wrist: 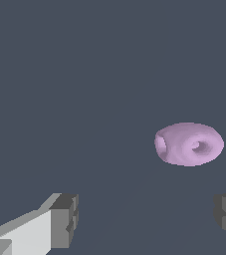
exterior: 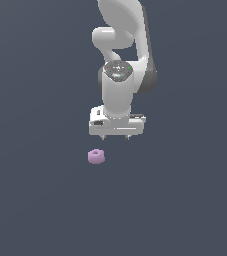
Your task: Pick up the object and move it to a goal position.
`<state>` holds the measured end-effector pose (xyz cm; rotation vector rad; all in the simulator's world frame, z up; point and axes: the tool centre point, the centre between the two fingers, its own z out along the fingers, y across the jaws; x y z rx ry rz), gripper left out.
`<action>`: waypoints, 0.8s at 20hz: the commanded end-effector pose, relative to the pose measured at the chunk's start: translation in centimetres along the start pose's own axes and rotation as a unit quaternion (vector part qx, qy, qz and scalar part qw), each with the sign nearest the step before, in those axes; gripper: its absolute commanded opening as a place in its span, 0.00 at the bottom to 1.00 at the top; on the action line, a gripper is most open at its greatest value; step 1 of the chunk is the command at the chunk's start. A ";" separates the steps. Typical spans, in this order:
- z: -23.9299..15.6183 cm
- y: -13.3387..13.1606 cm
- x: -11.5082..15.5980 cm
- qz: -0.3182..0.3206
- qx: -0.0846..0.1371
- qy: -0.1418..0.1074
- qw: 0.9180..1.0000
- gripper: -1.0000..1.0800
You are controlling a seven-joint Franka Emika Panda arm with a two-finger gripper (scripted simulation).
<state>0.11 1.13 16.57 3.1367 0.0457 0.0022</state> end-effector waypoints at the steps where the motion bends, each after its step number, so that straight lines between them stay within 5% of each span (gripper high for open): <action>1: 0.0 0.0 0.0 0.000 0.000 0.000 1.000 0.96; 16: -1.0 1.7 0.0 0.008 -0.016 0.004 1.000 0.96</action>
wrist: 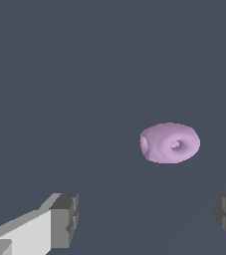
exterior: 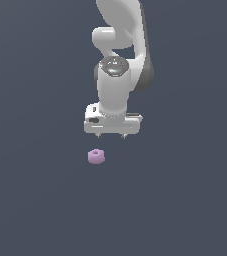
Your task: Pick up the object and move it to a goal position.
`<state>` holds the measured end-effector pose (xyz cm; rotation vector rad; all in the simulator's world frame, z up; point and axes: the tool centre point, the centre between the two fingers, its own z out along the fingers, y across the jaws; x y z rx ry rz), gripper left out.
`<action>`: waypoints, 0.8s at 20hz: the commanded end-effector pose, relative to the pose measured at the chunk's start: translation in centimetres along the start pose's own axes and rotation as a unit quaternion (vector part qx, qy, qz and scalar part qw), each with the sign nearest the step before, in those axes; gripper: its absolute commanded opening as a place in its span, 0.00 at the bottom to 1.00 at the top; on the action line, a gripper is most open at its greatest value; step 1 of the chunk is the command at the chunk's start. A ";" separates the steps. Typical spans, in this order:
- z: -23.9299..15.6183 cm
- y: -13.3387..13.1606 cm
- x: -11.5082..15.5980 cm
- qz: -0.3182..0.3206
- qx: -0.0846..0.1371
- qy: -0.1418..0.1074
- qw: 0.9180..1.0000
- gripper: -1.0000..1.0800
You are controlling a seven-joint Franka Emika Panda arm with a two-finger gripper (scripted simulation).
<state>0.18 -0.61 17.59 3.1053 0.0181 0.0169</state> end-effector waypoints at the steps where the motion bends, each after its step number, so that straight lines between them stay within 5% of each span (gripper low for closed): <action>1: 0.0 0.0 0.0 0.001 0.000 0.000 1.000 0.96; 16: 1.2 0.9 0.4 0.104 0.006 -0.003 0.995 0.96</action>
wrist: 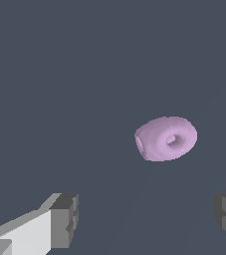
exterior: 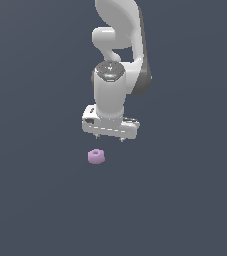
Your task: Pick up the object and move it to a goal position.
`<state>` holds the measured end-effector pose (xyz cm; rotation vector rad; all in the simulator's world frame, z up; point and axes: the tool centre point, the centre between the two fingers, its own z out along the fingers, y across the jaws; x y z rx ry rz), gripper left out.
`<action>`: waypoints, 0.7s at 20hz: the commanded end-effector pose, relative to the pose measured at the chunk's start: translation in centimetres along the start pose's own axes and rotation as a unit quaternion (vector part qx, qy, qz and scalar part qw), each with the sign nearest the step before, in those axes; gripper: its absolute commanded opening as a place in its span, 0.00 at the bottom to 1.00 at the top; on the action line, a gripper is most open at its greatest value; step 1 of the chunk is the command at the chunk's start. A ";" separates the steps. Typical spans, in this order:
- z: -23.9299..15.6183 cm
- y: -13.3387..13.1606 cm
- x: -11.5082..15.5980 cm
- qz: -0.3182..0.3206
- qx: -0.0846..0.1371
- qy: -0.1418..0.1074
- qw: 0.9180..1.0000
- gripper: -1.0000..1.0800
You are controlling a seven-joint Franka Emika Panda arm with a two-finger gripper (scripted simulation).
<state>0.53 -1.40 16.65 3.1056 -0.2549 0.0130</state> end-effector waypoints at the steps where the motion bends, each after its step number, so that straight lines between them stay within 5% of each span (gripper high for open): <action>1: 0.3 0.2 0.1 0.029 0.001 -0.001 1.000 0.96; 7: 1.3 1.0 0.6 0.119 0.005 -0.004 0.993 0.96; 14: 2.5 2.0 1.1 0.228 0.007 -0.007 0.974 0.96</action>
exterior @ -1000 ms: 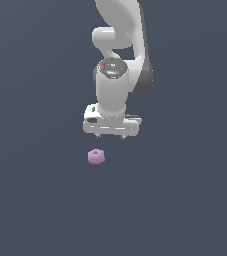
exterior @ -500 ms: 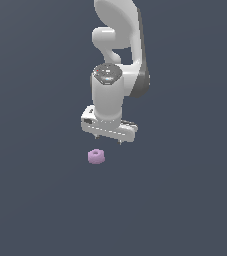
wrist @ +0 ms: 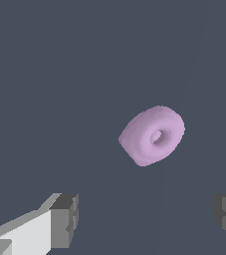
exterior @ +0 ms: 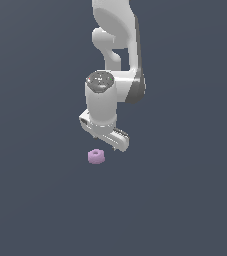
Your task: Pick up the object and move it to a goal position.
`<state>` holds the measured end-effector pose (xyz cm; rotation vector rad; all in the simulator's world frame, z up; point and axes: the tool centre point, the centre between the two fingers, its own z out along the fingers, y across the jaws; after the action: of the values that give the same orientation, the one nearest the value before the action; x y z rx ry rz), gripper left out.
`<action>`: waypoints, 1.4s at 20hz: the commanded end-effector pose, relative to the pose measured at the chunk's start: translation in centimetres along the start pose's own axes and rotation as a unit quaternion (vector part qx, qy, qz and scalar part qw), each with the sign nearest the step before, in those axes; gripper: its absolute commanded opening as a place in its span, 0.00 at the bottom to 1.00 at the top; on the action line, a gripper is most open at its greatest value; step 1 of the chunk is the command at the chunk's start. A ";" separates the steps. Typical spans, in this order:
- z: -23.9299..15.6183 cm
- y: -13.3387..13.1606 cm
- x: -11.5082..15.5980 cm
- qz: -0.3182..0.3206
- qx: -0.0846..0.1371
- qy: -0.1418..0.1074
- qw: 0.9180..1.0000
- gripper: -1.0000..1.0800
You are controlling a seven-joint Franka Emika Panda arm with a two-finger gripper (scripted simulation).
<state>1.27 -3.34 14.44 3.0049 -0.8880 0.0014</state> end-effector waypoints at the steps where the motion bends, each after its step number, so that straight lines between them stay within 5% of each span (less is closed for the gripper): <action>1: 0.4 0.3 0.3 0.040 0.001 -0.001 0.999 0.96; 11: 2.0 1.3 1.6 0.197 0.002 -0.004 0.980 0.96; 28: 4.1 2.9 3.4 0.399 0.003 -0.003 0.917 0.96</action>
<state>2.47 -7.48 10.46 2.4323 -1.9883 -0.0023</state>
